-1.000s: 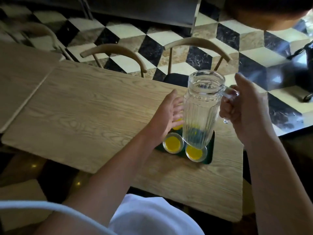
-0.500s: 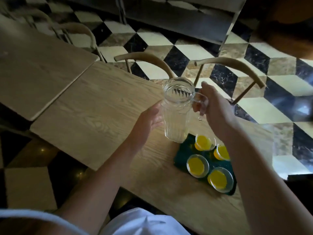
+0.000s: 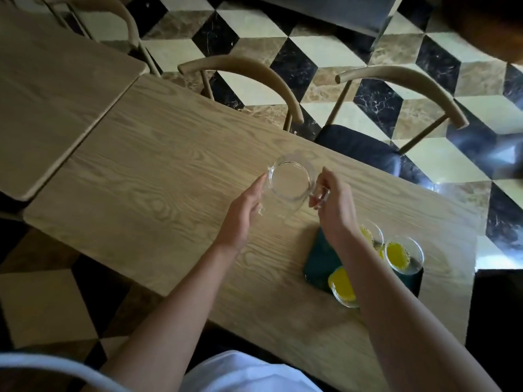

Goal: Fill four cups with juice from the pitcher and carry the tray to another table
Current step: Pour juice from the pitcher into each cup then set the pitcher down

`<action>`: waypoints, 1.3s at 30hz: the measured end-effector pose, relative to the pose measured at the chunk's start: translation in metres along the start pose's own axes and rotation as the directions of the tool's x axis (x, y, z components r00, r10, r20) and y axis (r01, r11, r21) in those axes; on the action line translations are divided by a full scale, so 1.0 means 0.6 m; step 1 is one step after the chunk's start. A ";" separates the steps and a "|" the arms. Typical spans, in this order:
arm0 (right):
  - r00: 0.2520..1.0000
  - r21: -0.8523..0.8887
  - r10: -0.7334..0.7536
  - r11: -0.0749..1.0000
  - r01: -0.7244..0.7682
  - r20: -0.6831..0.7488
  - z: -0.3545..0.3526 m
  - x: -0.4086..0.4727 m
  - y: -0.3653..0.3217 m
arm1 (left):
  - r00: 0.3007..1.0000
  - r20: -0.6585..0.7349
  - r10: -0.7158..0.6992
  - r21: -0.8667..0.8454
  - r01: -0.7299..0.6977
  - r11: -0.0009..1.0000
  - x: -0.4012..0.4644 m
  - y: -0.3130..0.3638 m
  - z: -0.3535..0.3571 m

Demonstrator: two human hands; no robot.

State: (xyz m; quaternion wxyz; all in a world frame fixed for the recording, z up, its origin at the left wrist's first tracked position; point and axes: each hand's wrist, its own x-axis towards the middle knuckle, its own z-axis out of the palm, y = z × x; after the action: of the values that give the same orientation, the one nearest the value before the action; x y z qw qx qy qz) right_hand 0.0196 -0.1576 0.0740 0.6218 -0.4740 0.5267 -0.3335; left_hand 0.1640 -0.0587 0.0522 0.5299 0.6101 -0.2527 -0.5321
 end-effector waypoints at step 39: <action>0.996 -0.114 0.034 0.993 -0.043 -0.077 0.031 0.057 0.044 | 0.998 -0.033 -0.050 0.100 0.053 0.994 0.077 -0.023 -0.036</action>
State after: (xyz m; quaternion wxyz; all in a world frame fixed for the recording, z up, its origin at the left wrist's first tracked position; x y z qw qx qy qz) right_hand 0.0428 -0.1757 0.0377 0.5795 -0.4863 0.5769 -0.3079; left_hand 0.1944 -0.0869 0.0193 0.4882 0.6503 -0.2553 -0.5230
